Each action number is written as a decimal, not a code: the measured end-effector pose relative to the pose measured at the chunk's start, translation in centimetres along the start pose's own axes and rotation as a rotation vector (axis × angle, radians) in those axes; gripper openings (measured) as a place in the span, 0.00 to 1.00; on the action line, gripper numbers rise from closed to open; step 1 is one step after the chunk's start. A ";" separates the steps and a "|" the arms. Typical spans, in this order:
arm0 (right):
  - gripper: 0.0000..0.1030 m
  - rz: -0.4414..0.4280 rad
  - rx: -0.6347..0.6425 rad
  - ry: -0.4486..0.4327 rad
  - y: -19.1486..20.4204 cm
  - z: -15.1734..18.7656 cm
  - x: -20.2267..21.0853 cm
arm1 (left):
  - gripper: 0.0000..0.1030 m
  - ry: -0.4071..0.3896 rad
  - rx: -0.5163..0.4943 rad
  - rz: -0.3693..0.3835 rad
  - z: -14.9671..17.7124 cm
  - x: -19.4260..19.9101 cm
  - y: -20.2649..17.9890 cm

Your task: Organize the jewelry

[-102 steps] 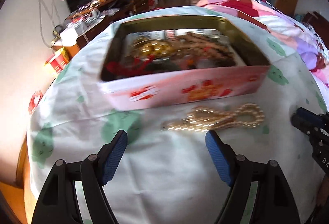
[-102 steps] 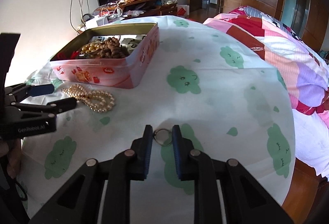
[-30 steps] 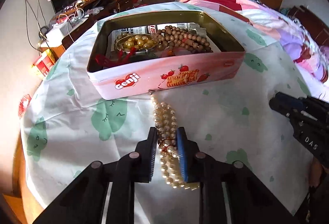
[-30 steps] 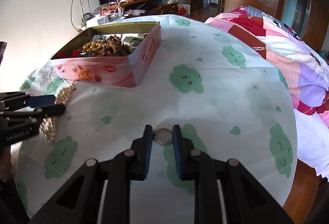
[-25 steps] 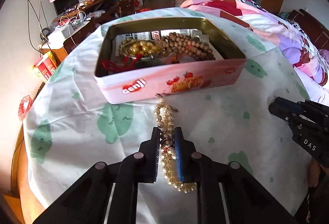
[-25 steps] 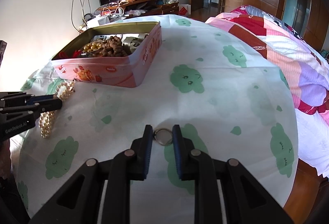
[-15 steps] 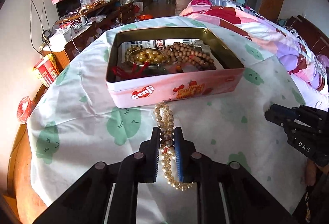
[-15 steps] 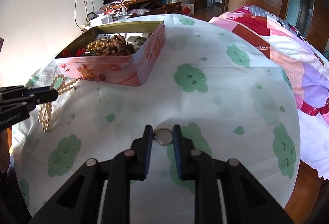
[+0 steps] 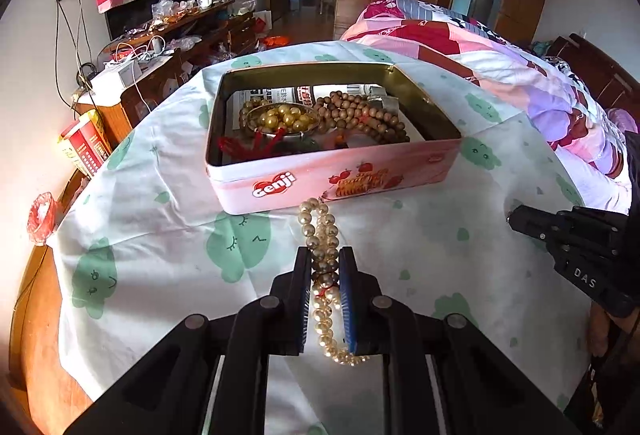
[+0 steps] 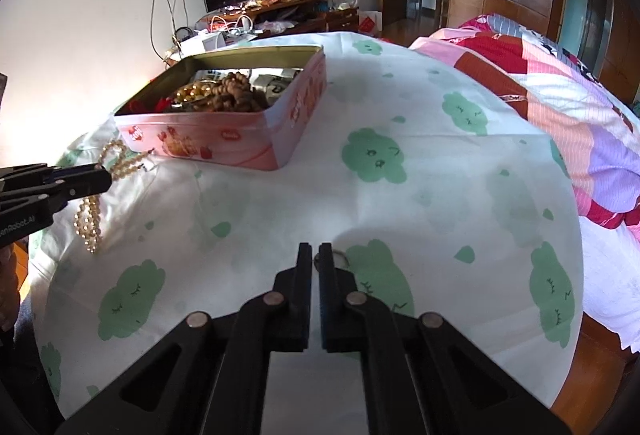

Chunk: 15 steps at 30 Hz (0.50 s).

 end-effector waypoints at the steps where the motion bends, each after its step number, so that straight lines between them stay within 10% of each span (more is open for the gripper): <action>1: 0.09 -0.002 0.001 -0.004 0.1 0.0 0.1 | 0.13 0.004 0.004 -0.001 0.1 -0.1 0.1; 3: 0.30 -0.007 0.007 -0.001 0.3 0.0 0.2 | 0.13 0.009 0.008 -0.001 0.2 -0.3 0.2; 15: 0.31 0.036 0.006 -0.004 -0.4 0.0 0.3 | 0.13 0.024 0.009 0.004 0.9 -1.1 0.1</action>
Point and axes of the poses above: each gripper's, at about its wrist camera, not at the fingertips, and x roughly against the way its jaws point, y to its left, z to its underside, the point moved 8 cm from there along -x, roughly the way its jaws point, and after that the axes turned 5 degrees about -x, right-handed, at the moved point
